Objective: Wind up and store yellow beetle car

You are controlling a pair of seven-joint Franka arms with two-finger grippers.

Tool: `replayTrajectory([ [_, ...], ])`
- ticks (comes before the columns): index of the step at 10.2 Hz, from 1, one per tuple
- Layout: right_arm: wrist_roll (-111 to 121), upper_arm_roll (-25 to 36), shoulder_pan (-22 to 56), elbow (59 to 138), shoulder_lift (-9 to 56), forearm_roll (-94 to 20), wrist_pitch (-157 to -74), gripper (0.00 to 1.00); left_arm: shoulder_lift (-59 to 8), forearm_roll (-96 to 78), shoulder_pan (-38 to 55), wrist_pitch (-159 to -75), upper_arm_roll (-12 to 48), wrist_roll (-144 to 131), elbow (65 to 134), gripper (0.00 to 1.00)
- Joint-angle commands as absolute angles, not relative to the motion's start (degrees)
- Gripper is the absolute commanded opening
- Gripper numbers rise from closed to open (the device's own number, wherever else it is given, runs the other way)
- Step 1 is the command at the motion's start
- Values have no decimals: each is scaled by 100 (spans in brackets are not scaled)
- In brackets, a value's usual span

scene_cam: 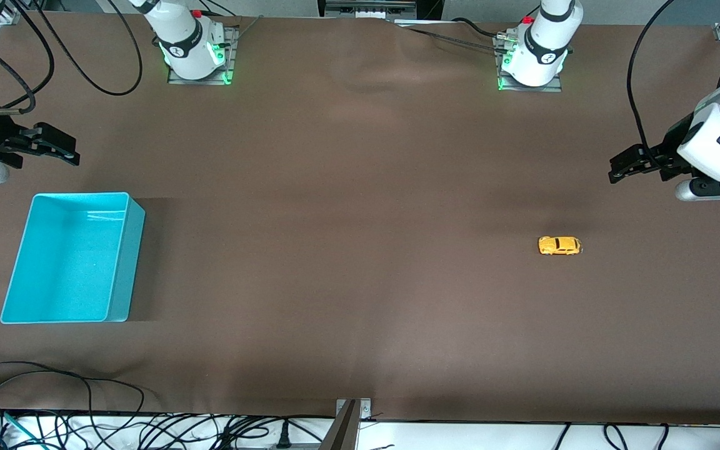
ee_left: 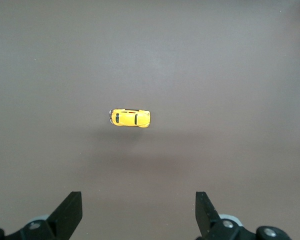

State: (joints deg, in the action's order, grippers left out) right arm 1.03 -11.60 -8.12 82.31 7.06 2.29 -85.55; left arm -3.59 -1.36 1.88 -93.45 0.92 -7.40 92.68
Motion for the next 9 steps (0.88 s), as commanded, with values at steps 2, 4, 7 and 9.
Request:
replayTrajectory([
  [2, 97, -1204, -809, 8148, 580, 150, -8500, 100, -431, -185, 167, -9264, 70, -580, 9088, 100],
  [4, 114, -1213, -800, 8139, 580, 149, -8534, 100, -431, -185, 167, -9264, 70, -597, 9088, 100],
  [7, 176, -1213, -800, 8121, 563, 184, -8543, 100, -431, -193, 167, -9272, 70, -589, 9088, 100],
  [9, 167, -1204, -800, 8121, 589, 158, -8569, 100, -431, -132, 167, -9264, 79, -581, 9088, 100],
])
